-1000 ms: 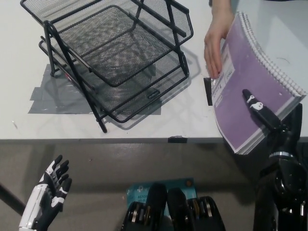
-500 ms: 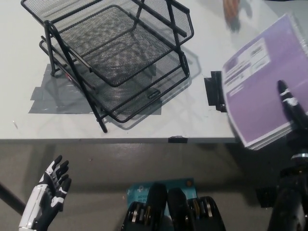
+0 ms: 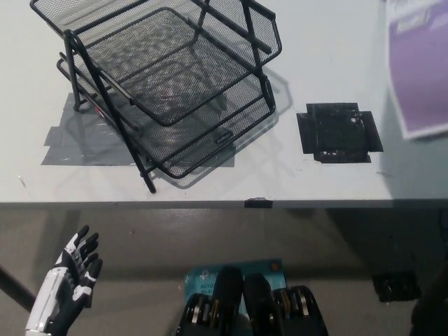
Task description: A person hands a notebook to the robot and the robot grabs it with its right hand and places it in the file tray kept in the centre of the desk infront of it.
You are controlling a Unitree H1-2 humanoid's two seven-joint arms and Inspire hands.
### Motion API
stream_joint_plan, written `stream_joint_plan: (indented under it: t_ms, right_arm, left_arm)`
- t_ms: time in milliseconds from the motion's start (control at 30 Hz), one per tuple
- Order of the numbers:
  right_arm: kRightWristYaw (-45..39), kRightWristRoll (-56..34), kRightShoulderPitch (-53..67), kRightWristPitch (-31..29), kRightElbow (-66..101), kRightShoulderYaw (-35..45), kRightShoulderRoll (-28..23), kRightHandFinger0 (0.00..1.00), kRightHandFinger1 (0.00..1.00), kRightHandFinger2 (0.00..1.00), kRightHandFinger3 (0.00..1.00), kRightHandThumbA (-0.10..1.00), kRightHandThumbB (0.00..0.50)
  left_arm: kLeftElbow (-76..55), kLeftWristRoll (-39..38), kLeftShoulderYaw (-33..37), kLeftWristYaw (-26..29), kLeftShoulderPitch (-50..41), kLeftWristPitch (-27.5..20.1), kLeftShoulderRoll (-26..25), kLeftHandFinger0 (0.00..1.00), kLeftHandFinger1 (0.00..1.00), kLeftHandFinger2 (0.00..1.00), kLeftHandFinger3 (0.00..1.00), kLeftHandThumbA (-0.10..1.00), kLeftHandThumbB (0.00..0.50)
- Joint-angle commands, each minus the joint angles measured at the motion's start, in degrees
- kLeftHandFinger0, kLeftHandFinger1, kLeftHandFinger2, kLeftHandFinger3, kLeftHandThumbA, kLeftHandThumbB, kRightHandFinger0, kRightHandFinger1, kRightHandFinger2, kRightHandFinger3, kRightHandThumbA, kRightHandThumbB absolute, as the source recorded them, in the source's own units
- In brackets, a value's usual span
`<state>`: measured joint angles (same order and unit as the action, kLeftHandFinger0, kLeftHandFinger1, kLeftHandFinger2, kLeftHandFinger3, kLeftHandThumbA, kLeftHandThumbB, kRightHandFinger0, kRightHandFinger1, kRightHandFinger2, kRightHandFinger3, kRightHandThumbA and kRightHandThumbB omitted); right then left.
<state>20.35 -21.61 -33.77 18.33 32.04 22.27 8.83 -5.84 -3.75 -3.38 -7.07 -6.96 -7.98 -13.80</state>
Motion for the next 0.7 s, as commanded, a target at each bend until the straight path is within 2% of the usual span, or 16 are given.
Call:
stream_joint_plan:
  t_ms: [0,33,200,267,367,467,500,567,667]
  right_arm:
    - [-1.2,2.7,-5.8,-0.5,4.3,-4.5,-2.3,0.00,0.00,0.00,0.00,0.76,0.092]
    - [-1.7,3.1,-6.3,-0.3,4.4,-5.4,-2.9,0.00,0.00,0.00,0.00,0.77,0.064]
    - [-2.1,5.0,-7.8,1.7,4.9,-9.5,-4.5,0.00,0.00,0.00,0.00,0.80,0.076]
    - [-2.8,4.6,-7.9,1.8,4.7,-10.7,-4.9,0.00,0.00,0.00,0.00,0.80,0.065]
    - [-3.5,6.4,-8.4,1.7,2.7,-13.4,-5.2,0.00,0.00,0.00,0.00,0.76,0.071]
    - [-4.6,13.5,-8.6,-1.4,-0.9,-17.1,-7.4,0.00,0.00,0.00,0.00,0.79,0.028]
    - [-4.5,20.5,-8.8,-4.0,-3.6,-19.9,-9.3,0.00,0.00,0.00,0.00,0.80,0.013]
    - [-4.2,27.1,-9.4,-6.6,-6.7,-22.7,-11.4,0.00,0.00,0.00,0.00,0.78,0.001]
    - [-4.2,28.6,-11.9,-8.0,-10.4,-24.2,-12.6,0.00,0.00,0.00,0.00,0.72,0.000]
  left_arm:
    - [-1.5,-0.3,0.0,-1.4,0.9,-1.4,-1.4,1.00,1.00,1.00,1.00,0.73,0.400]
    - [-1.4,-0.1,0.0,-1.3,0.9,-1.4,-1.4,1.00,1.00,1.00,1.00,0.73,0.401]
    - [-1.1,0.3,0.1,-1.4,0.8,-1.9,-1.3,1.00,1.00,1.00,1.00,0.74,0.392]
    - [-1.0,0.4,0.1,-1.4,0.8,-2.0,-1.2,1.00,1.00,1.00,1.00,0.74,0.392]
    - [-1.3,0.2,0.2,-1.7,0.7,-1.5,-1.2,1.00,1.00,1.00,1.00,0.73,0.392]
    - [-1.2,0.5,0.4,-1.9,0.7,-1.7,-1.3,1.00,1.00,1.00,1.00,0.73,0.385]
    - [-1.3,0.7,0.4,-1.8,0.6,-1.7,-1.4,1.00,1.00,1.00,1.00,0.74,0.387]
    - [-1.5,0.8,0.4,-1.8,0.5,-1.5,-1.4,1.00,1.00,1.00,1.00,0.74,0.387]
    - [-1.5,0.5,0.5,-2.0,0.7,-1.4,-1.3,1.00,1.00,1.00,1.00,0.73,0.384]
